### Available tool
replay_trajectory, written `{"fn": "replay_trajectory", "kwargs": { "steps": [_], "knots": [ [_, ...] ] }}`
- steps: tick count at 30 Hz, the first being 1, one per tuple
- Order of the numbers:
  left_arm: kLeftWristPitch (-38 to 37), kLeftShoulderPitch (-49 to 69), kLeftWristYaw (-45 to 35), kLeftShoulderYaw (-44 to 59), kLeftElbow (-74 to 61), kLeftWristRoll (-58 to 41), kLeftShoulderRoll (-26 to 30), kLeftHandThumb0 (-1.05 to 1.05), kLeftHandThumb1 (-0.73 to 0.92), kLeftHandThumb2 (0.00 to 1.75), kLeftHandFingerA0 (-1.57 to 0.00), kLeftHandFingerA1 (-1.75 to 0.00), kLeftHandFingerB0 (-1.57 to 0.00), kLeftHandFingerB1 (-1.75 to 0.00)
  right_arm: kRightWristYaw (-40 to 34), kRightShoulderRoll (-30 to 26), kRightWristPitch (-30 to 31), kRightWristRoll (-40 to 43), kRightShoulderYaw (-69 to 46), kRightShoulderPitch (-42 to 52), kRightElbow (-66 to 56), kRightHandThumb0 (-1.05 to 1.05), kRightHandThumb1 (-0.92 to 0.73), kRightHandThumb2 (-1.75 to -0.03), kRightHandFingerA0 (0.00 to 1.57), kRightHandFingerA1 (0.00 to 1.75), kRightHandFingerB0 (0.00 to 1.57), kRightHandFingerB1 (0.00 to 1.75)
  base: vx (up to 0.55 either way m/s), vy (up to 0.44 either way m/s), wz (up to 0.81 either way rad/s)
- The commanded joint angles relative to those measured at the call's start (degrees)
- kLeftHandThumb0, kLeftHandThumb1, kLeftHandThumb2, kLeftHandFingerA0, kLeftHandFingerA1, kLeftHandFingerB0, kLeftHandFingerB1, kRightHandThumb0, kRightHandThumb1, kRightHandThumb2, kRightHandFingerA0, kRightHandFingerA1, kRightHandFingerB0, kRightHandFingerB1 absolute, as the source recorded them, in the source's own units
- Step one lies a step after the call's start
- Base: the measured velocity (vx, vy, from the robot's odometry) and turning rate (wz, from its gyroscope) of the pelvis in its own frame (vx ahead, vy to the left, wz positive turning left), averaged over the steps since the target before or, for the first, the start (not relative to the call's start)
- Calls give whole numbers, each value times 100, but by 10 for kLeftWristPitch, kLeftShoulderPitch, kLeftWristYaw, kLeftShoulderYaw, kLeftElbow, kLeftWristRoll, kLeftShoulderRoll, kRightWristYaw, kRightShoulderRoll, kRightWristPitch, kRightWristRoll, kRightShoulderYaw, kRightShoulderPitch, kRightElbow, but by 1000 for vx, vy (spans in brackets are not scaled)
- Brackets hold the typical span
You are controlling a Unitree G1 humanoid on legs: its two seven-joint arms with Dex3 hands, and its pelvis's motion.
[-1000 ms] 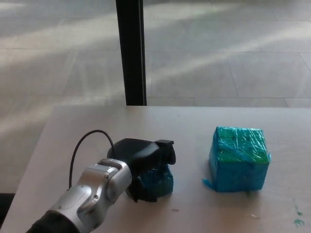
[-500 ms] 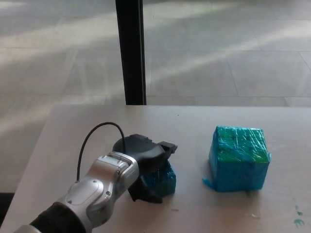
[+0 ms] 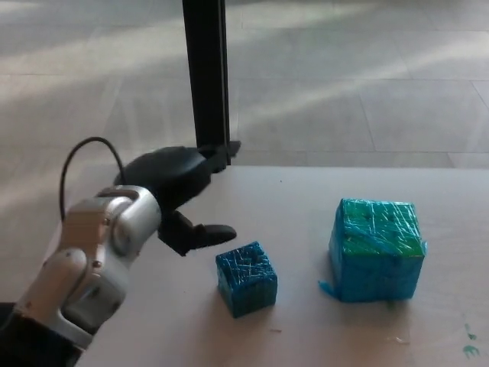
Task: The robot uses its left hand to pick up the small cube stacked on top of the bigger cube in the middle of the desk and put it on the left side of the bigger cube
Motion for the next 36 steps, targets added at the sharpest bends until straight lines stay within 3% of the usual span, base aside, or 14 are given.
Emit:
{"fn": "replay_trajectory", "kwargs": {
  "steps": [1,9,10,21,22,23,24,25,28,30,31,32,34,36],
  "knots": [
    [-13,50,-16,144,-32,-112,72,-97,51,105,0,-32,0,0,7,-10,3,7,-5,-1,-2,-47,-24,-90,94,96,81,72,0,0,0],
    [-39,203,-14,326,38,-158,193,-85,63,62,-10,-34,-7,-20,4,-10,-5,6,-5,3,2,-49,-24,-96,93,95,76,78,0,0,0],
    [-58,223,-3,351,79,-168,205,-90,54,98,0,-39,-12,-12,1,-10,-1,6,-5,4,1,-50,-24,-95,93,95,77,77,0,0,0],
    [-100,396,94,451,216,-204,159,-99,64,106,-10,-48,-7,-16,3,-11,-5,10,-11,7,7,-51,-25,-97,91,95,77,78,0,0,0],
    [-105,414,104,458,222,-206,149,-104,70,110,-40,-59,-9,-5,5,-11,-5,9,-10,8,3,-52,-25,-97,90,95,78,78,0,0,0],
    [-98,421,102,468,228,-220,136,-97,83,65,-71,-67,-1,-25,4,-11,-6,8,-9,9,3,-52,-25,-97,89,94,78,78,0,0,0],
    [-95,425,106,481,245,-238,121,-97,83,65,-67,-56,-3,-26,4,-11,-9,8,-9,8,7,-52,-26,-97,90,95,78,78,0,0,0],
    [-70,422,111,517,270,-279,87,-87,57,103,-7,-54,0,-23,3,-10,-8,9,-10,5,5,-51,-25,-97,93,97,78,78,0,0,0],
    [-98,425,135,536,331,-299,53,-90,66,108,-2,-35,-2,-11,3,-8,-5,7,-8,-1,6,-49,-24,-97,90,95,77,78,0,0,0],
    [-40,424,120,540,346,-308,29,-92,64,103,-32,-67,-8,-17,0,-10,-7,4,-6,-1,3,-48,-24,-97,91,95,76,78,0,0,0],
    [-42,424,119,541,356,-310,26,-91,80,64,-24,-56,-6,-26,-4,-11,-2,0,-3,-1,2,-50,-26,-97,91,95,75,78,0,0,0],
    [-54,424,117,540,371,-310,24,-87,63,101,-14,-56,-6,-27,-5,-12,0,-2,-1,-1,0,-50,-26,-97,95,97,75,78,0,0,0],
    [-65,428,110,533,383,-311,21,-89,81,66,-11,-49,-6,-26,-5,-11,-2,0,-2,-3,4,-49,-25,-97,95,97,75,79,0,0,0],
    [-94,448,109,497,392,-285,23,-100,70,111,-5,-34,-5,-19,-6,-11,-4,-1,-2,-6,8,-48,-25,-95,97,98,78,75,0,0,0]
  ]
}}
